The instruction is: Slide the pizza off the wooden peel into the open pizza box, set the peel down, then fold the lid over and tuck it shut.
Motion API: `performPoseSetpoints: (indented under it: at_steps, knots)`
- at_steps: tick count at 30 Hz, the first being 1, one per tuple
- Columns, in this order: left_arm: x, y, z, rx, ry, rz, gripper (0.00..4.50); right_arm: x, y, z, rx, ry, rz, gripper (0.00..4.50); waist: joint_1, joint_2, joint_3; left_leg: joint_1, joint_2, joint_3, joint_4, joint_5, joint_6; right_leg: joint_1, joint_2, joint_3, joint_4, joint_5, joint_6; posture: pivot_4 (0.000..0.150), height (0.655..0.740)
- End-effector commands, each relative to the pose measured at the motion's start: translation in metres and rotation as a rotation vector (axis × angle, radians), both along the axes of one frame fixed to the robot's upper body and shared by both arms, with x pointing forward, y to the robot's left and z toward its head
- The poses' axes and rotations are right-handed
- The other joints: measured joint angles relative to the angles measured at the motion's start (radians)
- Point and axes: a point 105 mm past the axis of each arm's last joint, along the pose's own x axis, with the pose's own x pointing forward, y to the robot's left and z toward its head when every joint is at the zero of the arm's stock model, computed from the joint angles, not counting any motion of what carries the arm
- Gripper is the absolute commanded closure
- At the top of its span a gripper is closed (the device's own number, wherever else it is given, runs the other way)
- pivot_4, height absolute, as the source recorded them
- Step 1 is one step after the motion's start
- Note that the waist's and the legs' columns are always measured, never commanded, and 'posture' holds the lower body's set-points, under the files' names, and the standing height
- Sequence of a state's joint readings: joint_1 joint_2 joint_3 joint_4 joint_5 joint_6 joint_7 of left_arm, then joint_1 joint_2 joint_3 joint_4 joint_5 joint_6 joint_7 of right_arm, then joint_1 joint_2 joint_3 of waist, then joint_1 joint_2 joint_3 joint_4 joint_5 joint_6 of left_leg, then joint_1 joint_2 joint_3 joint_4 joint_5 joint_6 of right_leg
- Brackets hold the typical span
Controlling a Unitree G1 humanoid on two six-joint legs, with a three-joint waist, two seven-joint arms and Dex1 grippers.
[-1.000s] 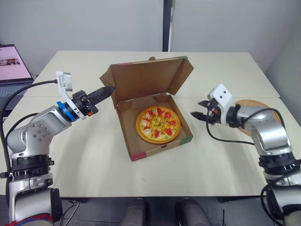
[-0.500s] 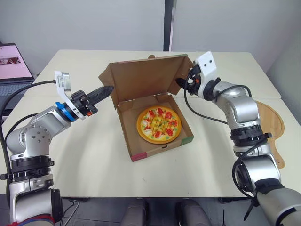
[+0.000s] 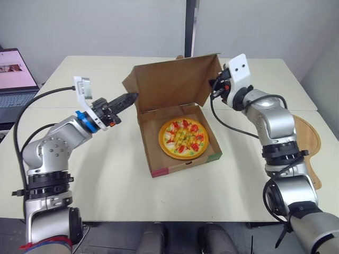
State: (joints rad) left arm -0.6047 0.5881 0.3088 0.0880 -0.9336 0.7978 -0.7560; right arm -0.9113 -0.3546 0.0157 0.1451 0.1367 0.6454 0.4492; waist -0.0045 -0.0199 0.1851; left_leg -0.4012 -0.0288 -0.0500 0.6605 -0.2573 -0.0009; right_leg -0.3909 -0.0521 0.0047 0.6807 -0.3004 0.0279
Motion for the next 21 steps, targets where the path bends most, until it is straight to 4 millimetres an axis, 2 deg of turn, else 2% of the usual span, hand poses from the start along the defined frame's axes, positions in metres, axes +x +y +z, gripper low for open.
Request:
performPoseSetpoints:
  at_steps: [1, 7, 16, 21]
  knots:
    - [0.003, -0.016, 0.015, -0.002, -0.069, -0.024, 4.50, -0.014, -0.016, 0.030, 0.001, -0.102, -0.045, 4.47, 0.000, 0.000, 0.000, 0.000, 0.000, 0.000, 0.000, 0.000, 0.000, 0.000, 0.000, 0.000, 0.000, 0.000, 0.000, 0.150, 0.7400]
    - [0.017, -0.039, 0.019, -0.013, -0.086, -0.058, 4.50, -0.029, -0.038, 0.038, -0.027, -0.115, -0.131, 4.47, 0.000, 0.000, 0.000, 0.000, 0.000, 0.000, 0.000, 0.000, 0.001, 0.000, 0.000, 0.000, 0.000, 0.000, 0.000, 0.150, 0.7400]
    - [0.038, -0.073, 0.028, 0.029, -0.152, -0.076, 4.50, -0.050, -0.052, 0.027, 0.004, -0.064, -0.263, 4.47, 0.001, 0.000, 0.000, -0.001, 0.000, 0.000, 0.000, 0.000, 0.001, 0.000, 0.000, 0.000, 0.000, 0.000, 0.000, 0.150, 0.7400]
    - [0.042, -0.086, 0.031, 0.027, -0.167, -0.093, 4.50, -0.062, -0.055, 0.029, 0.029, -0.071, -0.319, 4.47, -0.001, 0.000, 0.000, -0.001, 0.000, 0.000, 0.000, 0.000, 0.000, -0.001, 0.000, 0.000, 0.000, 0.000, 0.000, 0.150, 0.7400]
